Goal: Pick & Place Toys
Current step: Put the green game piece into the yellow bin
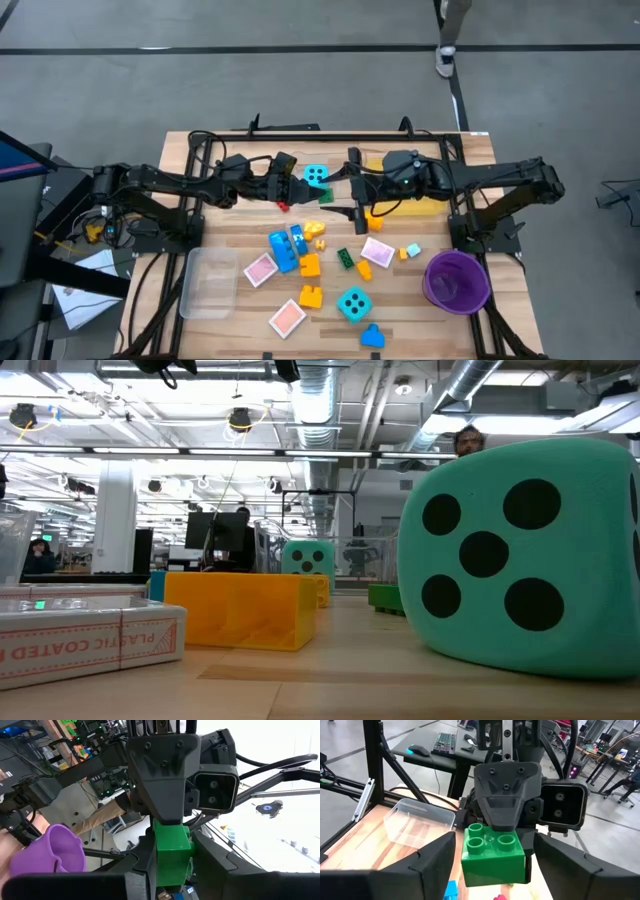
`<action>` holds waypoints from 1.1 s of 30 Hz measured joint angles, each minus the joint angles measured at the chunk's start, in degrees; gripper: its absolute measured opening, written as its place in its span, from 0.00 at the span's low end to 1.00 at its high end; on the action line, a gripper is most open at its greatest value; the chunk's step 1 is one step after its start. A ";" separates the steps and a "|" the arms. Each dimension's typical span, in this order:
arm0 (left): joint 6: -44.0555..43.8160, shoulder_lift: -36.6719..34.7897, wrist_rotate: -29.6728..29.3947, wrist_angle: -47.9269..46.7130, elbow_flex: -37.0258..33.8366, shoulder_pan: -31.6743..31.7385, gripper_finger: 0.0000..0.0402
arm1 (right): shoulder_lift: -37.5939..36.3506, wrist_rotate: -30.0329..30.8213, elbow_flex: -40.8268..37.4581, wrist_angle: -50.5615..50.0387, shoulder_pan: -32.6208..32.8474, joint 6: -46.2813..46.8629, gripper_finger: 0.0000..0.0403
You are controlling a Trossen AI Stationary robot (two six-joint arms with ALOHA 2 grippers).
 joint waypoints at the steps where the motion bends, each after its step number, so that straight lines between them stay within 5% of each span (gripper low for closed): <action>1: 0.00 0.00 0.00 0.00 0.00 0.00 0.21 | 0.00 0.00 0.00 -0.02 0.02 0.00 0.64; 12: -0.52 0.00 0.03 -0.18 0.00 -0.02 0.22 | 0.00 -0.02 0.00 -0.03 0.46 -0.22 0.34; 23: -0.14 0.04 -0.53 -1.00 0.02 -0.04 0.25 | 0.00 0.04 0.00 -0.90 0.79 0.90 0.38; 33: 2.79 0.04 -0.43 -2.01 0.02 0.44 0.43 | -0.03 0.00 0.00 -1.16 0.74 2.93 0.34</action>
